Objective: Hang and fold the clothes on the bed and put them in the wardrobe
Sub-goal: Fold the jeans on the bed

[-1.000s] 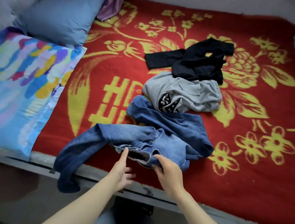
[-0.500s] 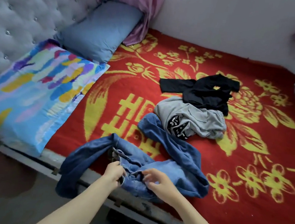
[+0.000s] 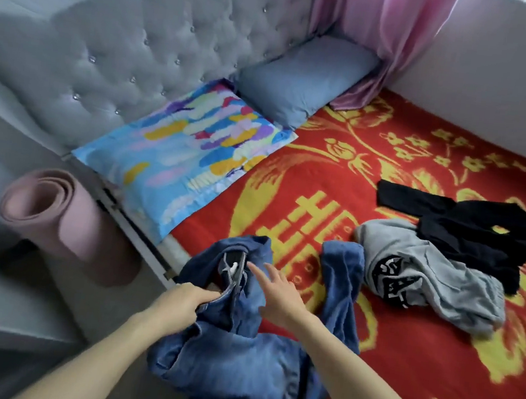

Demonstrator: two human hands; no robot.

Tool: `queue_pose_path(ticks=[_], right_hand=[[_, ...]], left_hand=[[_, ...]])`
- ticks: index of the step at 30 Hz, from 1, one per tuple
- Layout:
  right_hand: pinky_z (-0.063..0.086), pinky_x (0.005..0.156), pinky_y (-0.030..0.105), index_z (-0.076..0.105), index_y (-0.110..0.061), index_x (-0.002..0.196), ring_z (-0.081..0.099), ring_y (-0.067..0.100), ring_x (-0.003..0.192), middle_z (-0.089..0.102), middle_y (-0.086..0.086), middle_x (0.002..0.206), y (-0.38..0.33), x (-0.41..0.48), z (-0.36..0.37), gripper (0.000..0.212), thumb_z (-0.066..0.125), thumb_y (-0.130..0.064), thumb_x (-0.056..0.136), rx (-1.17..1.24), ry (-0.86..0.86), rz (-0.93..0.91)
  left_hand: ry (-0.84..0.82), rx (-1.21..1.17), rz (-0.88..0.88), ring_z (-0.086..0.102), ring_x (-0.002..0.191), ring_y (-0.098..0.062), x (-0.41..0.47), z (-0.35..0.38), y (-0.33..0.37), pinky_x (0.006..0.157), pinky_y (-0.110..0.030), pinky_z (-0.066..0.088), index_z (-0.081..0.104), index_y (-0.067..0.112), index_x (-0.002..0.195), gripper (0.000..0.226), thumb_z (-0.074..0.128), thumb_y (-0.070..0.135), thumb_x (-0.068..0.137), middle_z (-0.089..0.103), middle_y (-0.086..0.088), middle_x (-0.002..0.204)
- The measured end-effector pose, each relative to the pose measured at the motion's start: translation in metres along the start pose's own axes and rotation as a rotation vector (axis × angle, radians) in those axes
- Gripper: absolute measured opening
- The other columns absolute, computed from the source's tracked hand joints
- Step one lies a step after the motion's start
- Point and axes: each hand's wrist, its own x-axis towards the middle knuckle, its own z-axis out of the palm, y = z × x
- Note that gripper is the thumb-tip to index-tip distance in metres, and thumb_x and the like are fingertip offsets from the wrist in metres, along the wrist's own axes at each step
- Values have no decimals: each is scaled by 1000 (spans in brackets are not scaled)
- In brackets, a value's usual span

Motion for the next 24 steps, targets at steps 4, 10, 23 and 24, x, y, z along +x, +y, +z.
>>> queue_pose_path(ticks=[4, 10, 23, 24], right_hand=[[23, 106, 43, -5, -37, 149, -6, 26, 145, -11, 13, 157, -29, 21, -5, 96, 53, -3, 81, -346, -34, -310], [22, 109, 47, 29, -37, 144, -4, 22, 146, -2, 4, 159, -41, 36, -12, 63, 52, -18, 89, -420, -127, -391], [25, 77, 33, 61, -7, 97, 59, 33, 89, 67, 12, 91, 2, -17, -235, 18, 65, -10, 81, 45, 938, -41], [25, 78, 33, 61, -7, 100, 59, 34, 91, 68, 13, 93, 1, -26, -257, 20, 64, -11, 81, 25, 1016, -11]], left_hand=[[-83, 287, 133, 55, 111, -24, -31, -23, -1, 87, -38, 45, 43, 41, 134, 72, 40, -6, 79, 63, 2, 119], [-46, 449, 326, 51, 110, -17, -68, -66, 12, 85, -33, 42, 46, 36, 128, 62, 45, -1, 78, 55, 16, 127], [830, 47, 414, 64, 105, -31, -50, -187, 65, 90, -33, 47, 63, 6, 121, 67, 44, -24, 63, 65, -16, 116], [936, 58, 455, 67, 95, -32, -47, -199, 80, 84, -32, 49, 66, 4, 116, 63, 44, -22, 62, 68, -18, 108]])
